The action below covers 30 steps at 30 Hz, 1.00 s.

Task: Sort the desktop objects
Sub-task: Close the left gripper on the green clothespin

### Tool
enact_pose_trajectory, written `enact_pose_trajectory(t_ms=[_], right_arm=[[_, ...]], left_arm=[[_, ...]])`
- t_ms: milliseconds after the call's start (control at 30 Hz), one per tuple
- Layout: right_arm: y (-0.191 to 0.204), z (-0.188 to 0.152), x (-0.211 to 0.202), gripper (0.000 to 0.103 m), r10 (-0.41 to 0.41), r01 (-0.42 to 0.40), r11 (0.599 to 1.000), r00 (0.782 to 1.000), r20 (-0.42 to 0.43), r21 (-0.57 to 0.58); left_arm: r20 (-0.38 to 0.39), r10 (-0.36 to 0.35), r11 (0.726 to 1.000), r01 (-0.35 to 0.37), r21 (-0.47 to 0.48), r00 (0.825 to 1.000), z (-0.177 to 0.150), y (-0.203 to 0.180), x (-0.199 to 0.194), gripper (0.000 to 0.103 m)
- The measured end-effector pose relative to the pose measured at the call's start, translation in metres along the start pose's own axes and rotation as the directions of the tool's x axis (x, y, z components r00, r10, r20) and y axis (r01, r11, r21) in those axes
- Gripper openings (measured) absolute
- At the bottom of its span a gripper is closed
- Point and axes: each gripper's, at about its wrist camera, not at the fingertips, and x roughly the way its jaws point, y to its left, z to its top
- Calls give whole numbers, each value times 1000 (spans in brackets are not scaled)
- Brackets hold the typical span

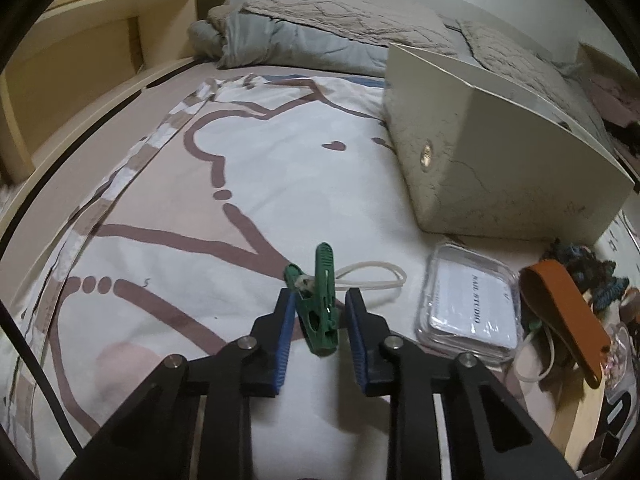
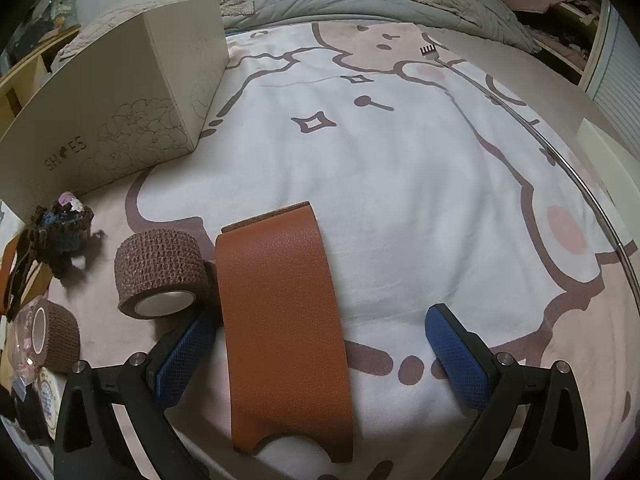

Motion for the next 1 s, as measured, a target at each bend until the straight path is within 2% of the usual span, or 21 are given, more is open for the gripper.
enact_pose_trajectory(t_ms=[267,333,467,533,600,667,800,867,1000], right_arm=[[2,0,-1,103,2,-2,1000,1000,7,-5],[4,-1,-3,98,6,-5,1000,1000,16,-17],[11,-3,-9,82,17,-15,998,999,34,-57],[15,-3,-12,71,27,-23,996,999,44,-82],[20,-5,-15,55,33,-27,994,998,55,-109],[26,-6,-17,47,35,-26,990,997,64,-138],[26,-5,-18,46,36,-27,990,997,66,-142],[25,-5,-18,46,41,-32,990,997,64,-137],[25,-5,-20,46,46,-38,991,997,61,-129]], left_arm=[[-19,36,999,-36,11,999,-3,-2,4,25],[-20,38,999,-38,10,999,-3,-1,4,25],[-22,52,999,-52,14,998,-6,-2,4,25],[-25,62,998,-61,19,998,-6,-3,4,25],[-27,67,998,-66,23,997,-6,-3,5,25],[-30,70,997,-69,26,997,-6,-4,6,25],[-32,68,997,-67,24,997,-7,-3,6,25],[-32,78,997,-77,18,996,-6,-2,7,16],[-34,73,997,-74,-6,997,-6,2,6,10]])
